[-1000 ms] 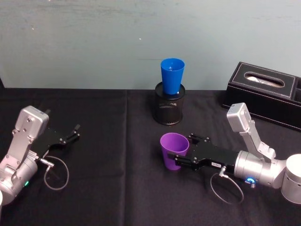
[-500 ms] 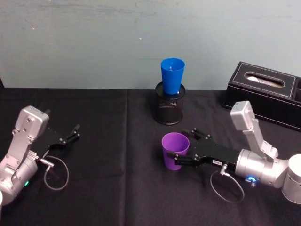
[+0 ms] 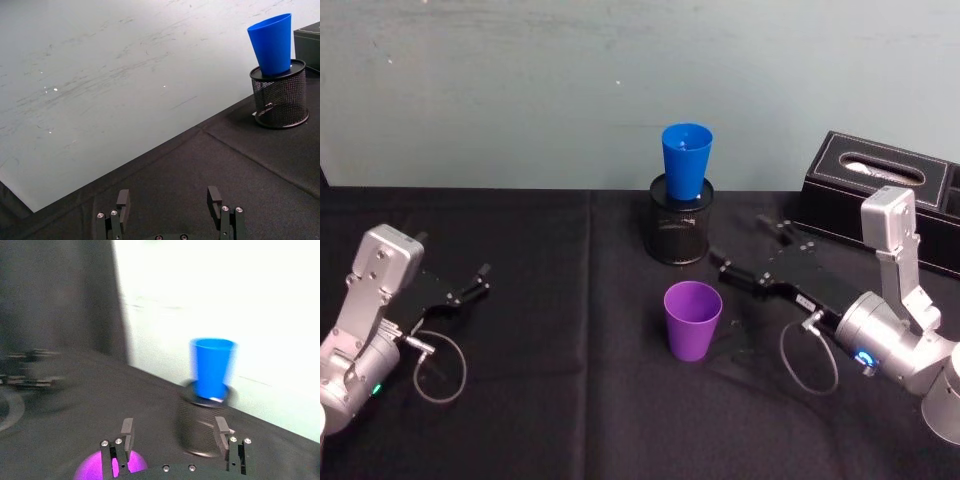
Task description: Pick up one cup with a gripper and tap it against the other cup.
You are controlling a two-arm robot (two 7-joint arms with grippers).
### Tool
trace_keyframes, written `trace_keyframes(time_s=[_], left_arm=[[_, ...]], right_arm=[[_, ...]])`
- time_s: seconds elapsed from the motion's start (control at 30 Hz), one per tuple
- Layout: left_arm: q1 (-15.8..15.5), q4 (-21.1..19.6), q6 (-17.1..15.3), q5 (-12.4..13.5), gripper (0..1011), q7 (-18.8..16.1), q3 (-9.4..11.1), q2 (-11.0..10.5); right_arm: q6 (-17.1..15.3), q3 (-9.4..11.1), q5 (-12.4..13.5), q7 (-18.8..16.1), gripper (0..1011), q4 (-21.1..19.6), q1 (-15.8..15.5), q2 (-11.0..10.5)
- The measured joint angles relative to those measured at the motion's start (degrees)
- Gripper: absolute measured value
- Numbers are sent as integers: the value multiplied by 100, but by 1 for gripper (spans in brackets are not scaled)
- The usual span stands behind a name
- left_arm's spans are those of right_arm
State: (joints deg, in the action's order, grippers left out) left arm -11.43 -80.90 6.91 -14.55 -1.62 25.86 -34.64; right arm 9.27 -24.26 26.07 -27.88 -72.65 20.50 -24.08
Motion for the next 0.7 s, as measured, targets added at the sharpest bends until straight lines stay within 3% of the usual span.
trace_keyframes(time_s=[0.07,0.27,0.47,0.7], left_arm=[[0,0,0,0,1011,0,0,0],[0,0,0,0,1011,0,0,0],[0,0,0,0,1011,0,0,0],[0,0,0,0,1011,0,0,0]], right_arm=[[-200,112,-226,614,1003,-47,-60,75],[-713,312,-607,1604,1003,88,-55,271],[-984,366,-796,1841,1003,210,-10,367],[-1003,402,-739,1593,1003,219,-6,361]])
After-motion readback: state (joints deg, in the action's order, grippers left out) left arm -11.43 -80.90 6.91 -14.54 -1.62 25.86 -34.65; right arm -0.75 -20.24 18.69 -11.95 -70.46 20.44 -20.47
